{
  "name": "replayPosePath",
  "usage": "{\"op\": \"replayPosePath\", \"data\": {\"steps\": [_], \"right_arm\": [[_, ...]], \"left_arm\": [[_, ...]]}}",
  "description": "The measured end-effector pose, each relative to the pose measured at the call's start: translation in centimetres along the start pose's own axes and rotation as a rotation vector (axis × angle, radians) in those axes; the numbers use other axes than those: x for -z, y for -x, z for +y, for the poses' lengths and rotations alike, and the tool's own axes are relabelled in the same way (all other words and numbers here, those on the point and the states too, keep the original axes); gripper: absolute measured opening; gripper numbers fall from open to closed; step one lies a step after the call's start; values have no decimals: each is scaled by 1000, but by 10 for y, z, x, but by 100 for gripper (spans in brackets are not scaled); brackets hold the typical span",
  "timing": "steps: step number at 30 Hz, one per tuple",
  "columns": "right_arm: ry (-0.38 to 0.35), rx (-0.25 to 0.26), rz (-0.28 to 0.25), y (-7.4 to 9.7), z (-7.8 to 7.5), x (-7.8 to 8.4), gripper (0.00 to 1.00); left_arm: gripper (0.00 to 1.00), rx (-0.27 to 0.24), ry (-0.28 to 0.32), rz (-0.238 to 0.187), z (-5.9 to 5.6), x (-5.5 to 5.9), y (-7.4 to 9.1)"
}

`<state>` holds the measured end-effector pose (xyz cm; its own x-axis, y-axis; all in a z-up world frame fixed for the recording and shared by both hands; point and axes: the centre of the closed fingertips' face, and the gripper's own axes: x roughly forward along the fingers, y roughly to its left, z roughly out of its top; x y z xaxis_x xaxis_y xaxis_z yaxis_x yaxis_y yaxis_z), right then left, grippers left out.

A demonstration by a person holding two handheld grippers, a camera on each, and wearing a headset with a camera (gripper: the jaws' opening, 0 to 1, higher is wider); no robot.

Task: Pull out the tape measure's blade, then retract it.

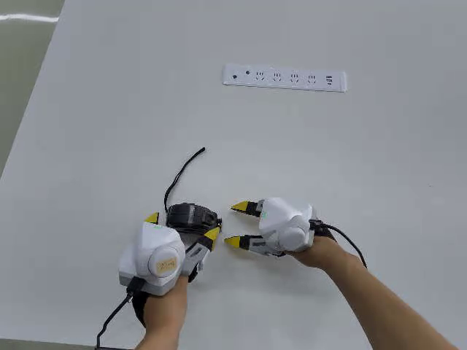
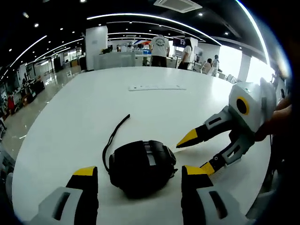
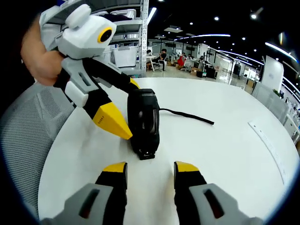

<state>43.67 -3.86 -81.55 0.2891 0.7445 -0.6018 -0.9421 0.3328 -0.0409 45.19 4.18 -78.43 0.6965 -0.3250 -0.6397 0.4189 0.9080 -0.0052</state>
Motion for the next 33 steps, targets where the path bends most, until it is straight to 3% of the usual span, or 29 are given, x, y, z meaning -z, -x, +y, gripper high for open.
{"op": "replayPosePath", "data": {"steps": [3, 9, 13, 19, 25, 33], "right_arm": [[-53, 36, -11, 10, -2, 2, 45], [-102, 103, -45, 29, -3, 4, 52], [-150, 160, -59, 45, -2, 10, 58], [-213, 232, -62, 70, 0, 23, 70], [-232, 254, -72, 76, 1, 25, 78], [-272, 294, -87, 88, 2, 30, 85]], "left_arm": [[69, 28, -76, -22, 3, -2, 5], [71, 117, -168, 0, 6, 8, 9], [76, 213, -166, -14, 3, 10, 14], [83, 297, -193, -36, 5, 12, 22], [85, 299, -183, -34, 8, 13, 23], [94, 293, -196, -17, 15, 17, 25]]}}
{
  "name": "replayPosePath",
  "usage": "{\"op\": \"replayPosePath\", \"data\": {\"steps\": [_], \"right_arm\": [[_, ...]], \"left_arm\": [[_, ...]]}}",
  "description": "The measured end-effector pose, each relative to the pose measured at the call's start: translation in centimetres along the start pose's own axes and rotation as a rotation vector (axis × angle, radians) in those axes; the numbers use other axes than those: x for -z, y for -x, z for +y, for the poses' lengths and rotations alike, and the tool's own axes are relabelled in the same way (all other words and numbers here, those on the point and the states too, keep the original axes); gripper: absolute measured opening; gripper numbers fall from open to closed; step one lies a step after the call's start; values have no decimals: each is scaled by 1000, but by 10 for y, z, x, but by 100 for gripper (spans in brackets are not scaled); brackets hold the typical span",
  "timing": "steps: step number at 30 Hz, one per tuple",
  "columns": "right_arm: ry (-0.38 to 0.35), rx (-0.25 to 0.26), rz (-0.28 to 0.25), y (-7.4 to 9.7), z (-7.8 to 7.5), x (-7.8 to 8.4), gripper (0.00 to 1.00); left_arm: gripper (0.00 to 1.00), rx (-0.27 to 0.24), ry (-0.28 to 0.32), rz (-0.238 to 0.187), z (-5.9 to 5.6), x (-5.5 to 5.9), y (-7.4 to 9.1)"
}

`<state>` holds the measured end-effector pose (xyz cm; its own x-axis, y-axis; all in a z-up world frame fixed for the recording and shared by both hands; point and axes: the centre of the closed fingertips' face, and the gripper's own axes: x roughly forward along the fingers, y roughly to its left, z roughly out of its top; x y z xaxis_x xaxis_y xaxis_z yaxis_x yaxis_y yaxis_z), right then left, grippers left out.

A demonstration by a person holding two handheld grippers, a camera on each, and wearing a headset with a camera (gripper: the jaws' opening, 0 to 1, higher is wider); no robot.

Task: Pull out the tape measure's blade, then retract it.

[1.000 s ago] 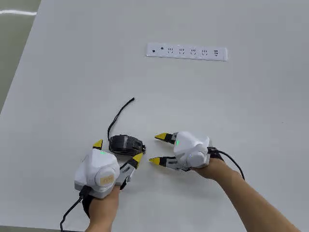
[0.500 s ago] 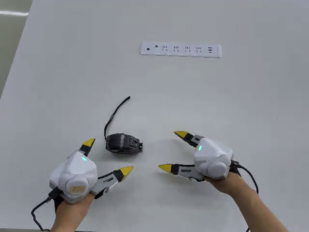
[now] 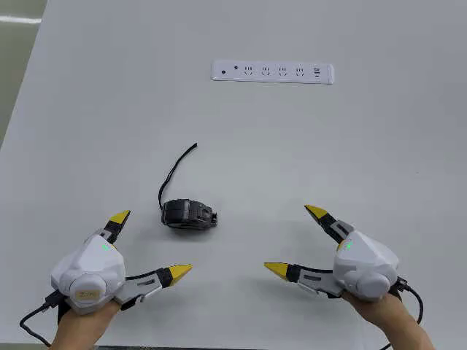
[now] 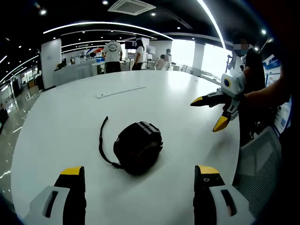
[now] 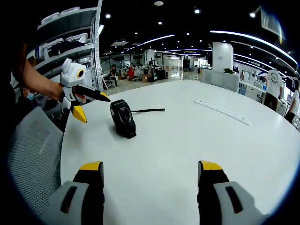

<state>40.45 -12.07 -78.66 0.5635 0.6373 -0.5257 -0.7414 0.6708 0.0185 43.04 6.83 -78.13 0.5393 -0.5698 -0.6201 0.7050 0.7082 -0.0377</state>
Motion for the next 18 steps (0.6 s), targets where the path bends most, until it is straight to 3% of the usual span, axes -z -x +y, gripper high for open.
{"op": "replayPosePath", "data": {"steps": [4, 5, 6, 18], "right_arm": [[-13, 17, -4, 8, -1, 2, 89], [-44, 69, -23, 30, 2, 7, 90], [-85, 117, -26, 54, 9, 20, 92], [-113, 144, -42, 78, 28, 31, 100]], "left_arm": [[99, 9, 2, -2, 0, 2, 3], [99, 52, -15, -31, -4, 0, 14], [100, 112, -20, -88, -14, 0, 30], [100, 127, -54, -92, -17, 11, 44]]}}
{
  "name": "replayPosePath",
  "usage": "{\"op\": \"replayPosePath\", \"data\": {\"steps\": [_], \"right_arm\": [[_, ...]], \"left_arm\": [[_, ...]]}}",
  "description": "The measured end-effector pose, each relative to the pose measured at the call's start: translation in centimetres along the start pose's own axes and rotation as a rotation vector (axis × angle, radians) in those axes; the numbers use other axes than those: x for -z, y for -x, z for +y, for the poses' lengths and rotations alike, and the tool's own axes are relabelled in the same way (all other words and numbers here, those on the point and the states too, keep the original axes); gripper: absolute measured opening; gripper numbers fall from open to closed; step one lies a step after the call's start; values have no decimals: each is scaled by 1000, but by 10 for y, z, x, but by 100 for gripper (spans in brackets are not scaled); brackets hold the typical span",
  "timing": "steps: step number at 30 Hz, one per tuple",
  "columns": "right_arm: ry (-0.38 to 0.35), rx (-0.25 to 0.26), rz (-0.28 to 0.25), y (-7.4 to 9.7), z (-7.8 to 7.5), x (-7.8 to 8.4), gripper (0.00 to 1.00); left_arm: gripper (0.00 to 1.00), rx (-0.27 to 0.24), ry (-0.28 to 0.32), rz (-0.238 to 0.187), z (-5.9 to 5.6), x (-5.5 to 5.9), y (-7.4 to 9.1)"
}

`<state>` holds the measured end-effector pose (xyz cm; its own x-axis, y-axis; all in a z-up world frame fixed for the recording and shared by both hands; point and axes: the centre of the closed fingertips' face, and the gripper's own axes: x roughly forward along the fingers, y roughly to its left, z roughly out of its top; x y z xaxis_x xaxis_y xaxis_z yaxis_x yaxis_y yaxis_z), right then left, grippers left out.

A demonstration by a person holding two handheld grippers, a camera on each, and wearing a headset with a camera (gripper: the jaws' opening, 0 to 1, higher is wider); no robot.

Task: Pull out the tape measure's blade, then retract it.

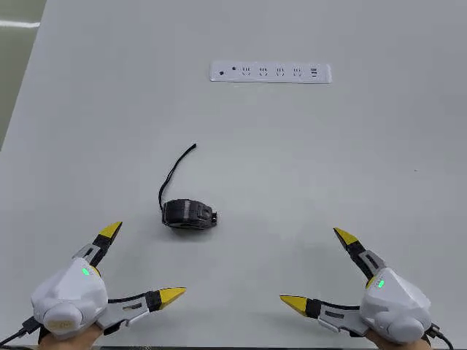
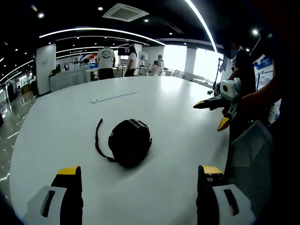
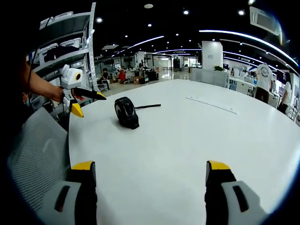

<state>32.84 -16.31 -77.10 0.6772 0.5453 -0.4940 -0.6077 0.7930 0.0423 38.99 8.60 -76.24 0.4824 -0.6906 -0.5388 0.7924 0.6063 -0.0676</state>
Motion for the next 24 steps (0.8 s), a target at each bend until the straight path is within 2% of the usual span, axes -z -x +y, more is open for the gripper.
{"op": "replayPosePath", "data": {"steps": [8, 16, 24], "right_arm": [[-11, 20, -25, 9, -3, -3, 100], [-11, 30, -39, 12, -5, -6, 100], [-8, 37, -42, 14, -5, -8, 100]], "left_arm": [[100, 15, -10, -8, -7, 1, 5], [100, -10, -15, -41, -1, -3, 10], [100, -10, -20, -45, -2, -6, 11]]}}
